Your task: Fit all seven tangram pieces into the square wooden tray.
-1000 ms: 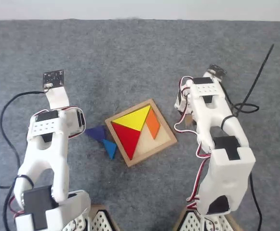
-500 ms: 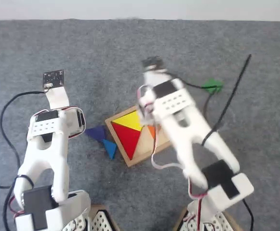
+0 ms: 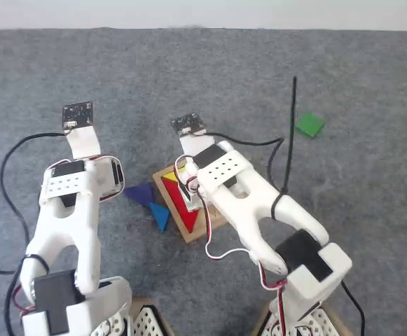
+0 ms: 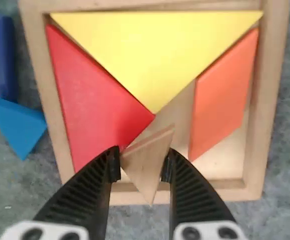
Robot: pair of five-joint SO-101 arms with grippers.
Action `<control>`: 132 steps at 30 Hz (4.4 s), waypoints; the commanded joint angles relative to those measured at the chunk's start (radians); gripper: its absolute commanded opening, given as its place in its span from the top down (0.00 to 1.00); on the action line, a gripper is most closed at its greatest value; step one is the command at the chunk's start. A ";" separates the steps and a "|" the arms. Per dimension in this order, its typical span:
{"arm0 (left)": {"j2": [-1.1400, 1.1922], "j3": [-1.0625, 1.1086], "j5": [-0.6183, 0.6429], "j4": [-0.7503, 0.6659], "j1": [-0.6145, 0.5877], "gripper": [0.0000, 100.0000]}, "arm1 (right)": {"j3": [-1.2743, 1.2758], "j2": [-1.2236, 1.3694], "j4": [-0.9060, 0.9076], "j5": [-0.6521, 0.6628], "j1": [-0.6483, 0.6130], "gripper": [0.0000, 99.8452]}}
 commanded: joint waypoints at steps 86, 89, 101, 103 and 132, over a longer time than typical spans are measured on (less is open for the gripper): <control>-0.006 0.001 -0.006 -0.021 0.002 0.88 | -0.187 -0.091 -0.013 0.341 0.216 0.99; -0.006 0.001 -0.006 -0.021 0.002 0.88 | -0.193 -0.110 -0.010 0.338 0.329 0.99; -0.006 0.001 -0.006 -0.020 0.002 0.88 | -0.361 0.180 -0.133 0.345 0.447 0.99; -0.006 0.001 -0.006 -0.020 0.002 0.88 | -0.437 0.262 -0.085 0.345 0.449 0.99; -0.008 0.001 -0.006 -0.020 0.002 0.88 | 0.141 0.002 -0.059 0.425 0.317 0.99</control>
